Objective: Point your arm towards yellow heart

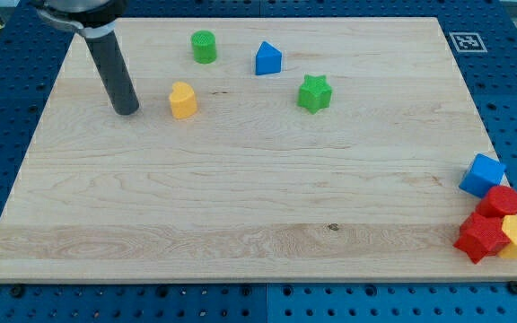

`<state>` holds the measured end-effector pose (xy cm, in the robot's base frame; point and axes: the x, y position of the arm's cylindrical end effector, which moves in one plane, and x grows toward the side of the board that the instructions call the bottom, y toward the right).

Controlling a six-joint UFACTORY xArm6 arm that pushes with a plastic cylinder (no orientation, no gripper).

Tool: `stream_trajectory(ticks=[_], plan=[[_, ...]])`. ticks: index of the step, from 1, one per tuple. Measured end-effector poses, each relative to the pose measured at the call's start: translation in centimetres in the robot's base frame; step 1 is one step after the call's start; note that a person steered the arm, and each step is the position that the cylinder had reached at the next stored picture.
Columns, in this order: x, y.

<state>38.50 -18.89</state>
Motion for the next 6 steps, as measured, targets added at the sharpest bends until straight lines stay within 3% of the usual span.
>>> stream_trajectory(ticks=[6], plan=[[-1.6, 3.4]])
